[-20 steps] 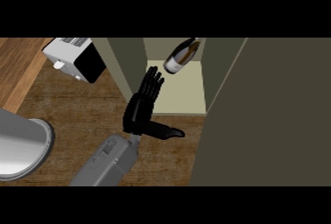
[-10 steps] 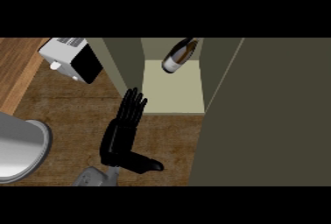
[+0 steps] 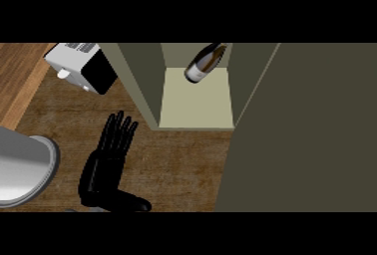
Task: Pick up the wine, place it into the cabinet and close the cabinet
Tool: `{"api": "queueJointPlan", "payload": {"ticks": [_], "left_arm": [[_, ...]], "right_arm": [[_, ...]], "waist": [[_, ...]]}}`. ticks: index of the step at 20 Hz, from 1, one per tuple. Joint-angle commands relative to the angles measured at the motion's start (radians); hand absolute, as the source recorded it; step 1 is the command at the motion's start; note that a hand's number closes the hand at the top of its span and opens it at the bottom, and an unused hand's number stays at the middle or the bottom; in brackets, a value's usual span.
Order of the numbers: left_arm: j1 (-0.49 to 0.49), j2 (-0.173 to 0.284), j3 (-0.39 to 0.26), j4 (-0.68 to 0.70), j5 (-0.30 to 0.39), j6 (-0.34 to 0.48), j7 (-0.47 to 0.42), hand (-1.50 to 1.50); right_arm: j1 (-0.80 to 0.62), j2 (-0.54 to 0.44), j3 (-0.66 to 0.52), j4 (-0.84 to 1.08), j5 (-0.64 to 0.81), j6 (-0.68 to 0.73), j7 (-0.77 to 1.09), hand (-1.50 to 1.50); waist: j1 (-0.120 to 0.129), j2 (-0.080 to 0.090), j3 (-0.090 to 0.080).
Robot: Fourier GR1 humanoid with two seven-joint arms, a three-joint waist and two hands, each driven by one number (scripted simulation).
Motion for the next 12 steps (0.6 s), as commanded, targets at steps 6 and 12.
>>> {"api": "queueJointPlan", "payload": {"ticks": [6, 12], "left_arm": [[0.059, 0.122, 0.15, -0.009, 0.055, -0.098, -0.027, -1.5], [0.106, 0.231, 0.248, -0.068, 0.144, -0.188, 0.033, -1.5]], "right_arm": [[0.009, -0.059, 0.154, -0.179, -0.039, 0.14, 0.044, 1.5], [-0.044, 0.007, 0.21, -0.204, 0.016, 0.108, 0.105, 1.5]], "waist": [[-0.007, 0.002, 0.0], [-0.002, 0.0, -0.002]]}}
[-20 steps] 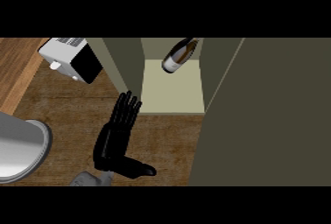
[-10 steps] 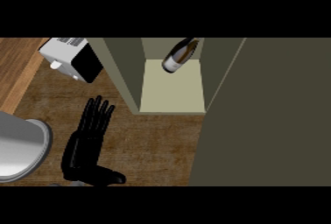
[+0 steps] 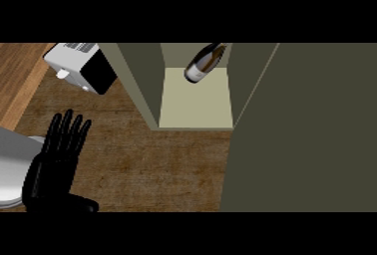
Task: Pick up the wine, place it into the cabinet and close the cabinet
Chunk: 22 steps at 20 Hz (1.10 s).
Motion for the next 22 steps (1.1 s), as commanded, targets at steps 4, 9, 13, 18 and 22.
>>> {"api": "queueJointPlan", "payload": {"ticks": [4, 9, 13, 18, 22], "left_arm": [[0.056, 0.057, 0.073, 0.036, 0.023, -0.104, -0.038, -1.5], [0.062, 0.105, 0.134, 0.064, 0.068, -0.177, -0.022, -1.5], [0.032, 0.134, 0.163, 0.061, 0.098, -0.187, 0.012, -1.5], [0.032, 0.151, 0.17, 0.089, 0.118, -0.244, 0.025, -1.5], [0.027, 0.158, 0.179, 0.071, 0.136, -0.243, 0.046, -1.5]], "right_arm": [[-0.056, 0.07, 0.11, -0.22, 0.031, -0.026, 0.164, 1.5], [-0.12, 0.094, 0.11, -0.187, -0.015, -0.005, 0.22, 1.5], [-0.173, 0.16, 0.119, -0.151, -0.024, -0.013, 0.213, 1.5], [-0.243, 0.214, 0.117, -0.092, -0.056, 0.017, 0.233, 1.5], [-0.308, 0.267, 0.105, -0.058, -0.063, 0.018, 0.289, 1.5]], "waist": [[0.006, 0.001, -0.002], [0.014, 0.006, -0.002], [0.025, 0.007, -0.004], [0.04, 0.01, -0.005], [0.055, 0.009, -0.006]]}}
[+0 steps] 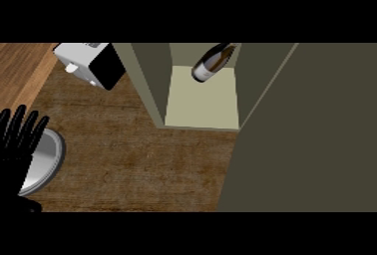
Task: Pick up the wine, place it into the cabinet and close the cabinet
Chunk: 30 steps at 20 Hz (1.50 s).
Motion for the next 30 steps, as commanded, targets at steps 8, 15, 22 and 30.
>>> {"api": "queueJointPlan", "payload": {"ticks": [8, 15, 22, 30], "left_arm": [[-0.014, 0.014, 0.002, 0.0, 0.009, -0.027, 0.033, -1.5], [0.0, 0.026, 0.052, 0.048, 0.024, -0.057, 0.021, -1.5], [0.006, 0.013, 0.085, 0.08, 0.006, -0.076, 0.013, -1.5], [0.048, -0.004, 0.133, 0.01, -0.002, -0.074, 0.029, -1.5]], "right_arm": [[-0.376, 0.358, 0.092, 0.131, -0.07, -0.07, 0.272, 1.5], [-0.806, 0.661, -0.014, 0.495, -0.066, -0.156, 0.441, 1.5], [-1.146, 0.669, -0.096, 0.79, -0.22, -0.311, 0.416, 1.5], [-1.066, 0.671, -0.128, 0.994, -0.339, -0.268, 0.177, 1.5]], "waist": [[0.036, 0.001, -0.002], [0.011, 0.0, 0.003], [-0.013, -0.002, 0.006], [-0.023, -0.003, 0.007]]}}
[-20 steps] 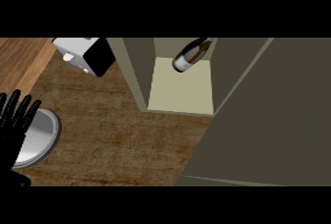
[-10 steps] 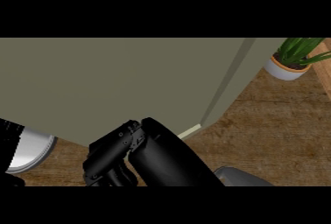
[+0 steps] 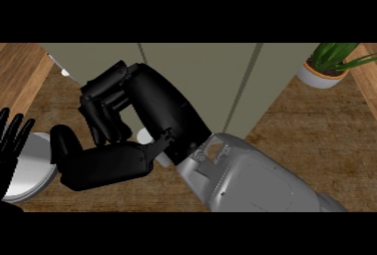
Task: Pick up the wine, place it into the cabinet and close the cabinet
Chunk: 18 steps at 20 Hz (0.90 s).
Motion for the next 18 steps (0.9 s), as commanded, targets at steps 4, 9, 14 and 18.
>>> {"api": "queueJointPlan", "payload": {"ticks": [4, 9, 14, 18], "left_arm": [[-0.006, -0.029, 0.037, 0.055, -0.044, -0.004, -0.003, -1.5], [-0.073, 0.011, 0.083, 0.034, 0.025, 0.009, 0.106, -1.5], [-0.094, -0.011, 0.095, 0.123, -0.023, -0.05, 0.054, -1.5], [-0.056, -0.001, 0.092, 0.087, -0.025, -0.064, 0.05, -1.5]], "right_arm": [[0.023, 0.004, -0.101, 0.172, -0.048, 0.066, -0.095, 1.5], [0.033, 0.003, -0.144, 0.293, 0.007, 0.144, -0.187, 1.5], [0.014, -0.018, -0.204, 0.385, 0.013, 0.229, -0.238, 1.5], [-0.032, -0.056, -0.249, 0.518, 0.023, 0.291, -0.326, 1.5]], "waist": [[-0.013, 0.001, -0.001], [-0.016, 0.001, 0.0], [-0.017, 0.002, -0.001], [-0.001, 0.008, -0.001]]}}
